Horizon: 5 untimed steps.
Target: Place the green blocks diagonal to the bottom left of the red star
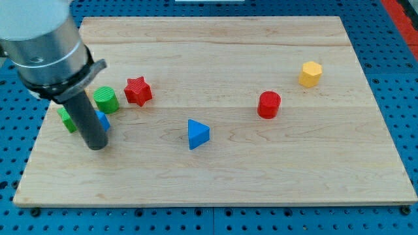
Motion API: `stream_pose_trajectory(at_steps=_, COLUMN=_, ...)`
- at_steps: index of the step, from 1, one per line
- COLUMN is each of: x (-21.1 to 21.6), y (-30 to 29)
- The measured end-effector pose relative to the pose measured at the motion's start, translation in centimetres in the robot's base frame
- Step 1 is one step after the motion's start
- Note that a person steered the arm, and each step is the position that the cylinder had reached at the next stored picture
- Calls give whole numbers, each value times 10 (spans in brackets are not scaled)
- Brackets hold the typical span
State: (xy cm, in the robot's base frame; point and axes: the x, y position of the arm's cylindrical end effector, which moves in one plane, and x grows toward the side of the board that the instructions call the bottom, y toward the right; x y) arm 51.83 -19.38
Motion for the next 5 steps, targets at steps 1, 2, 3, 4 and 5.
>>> stream_pose_trajectory(at_steps=1, x=-12, y=-52)
stream_pose_trajectory(at_steps=2, x=-33, y=-79)
stream_pose_trajectory(at_steps=3, x=-58, y=-67)
stream_pose_trajectory(at_steps=4, x=-72, y=-43)
stream_pose_trajectory(at_steps=5, x=-74, y=-28)
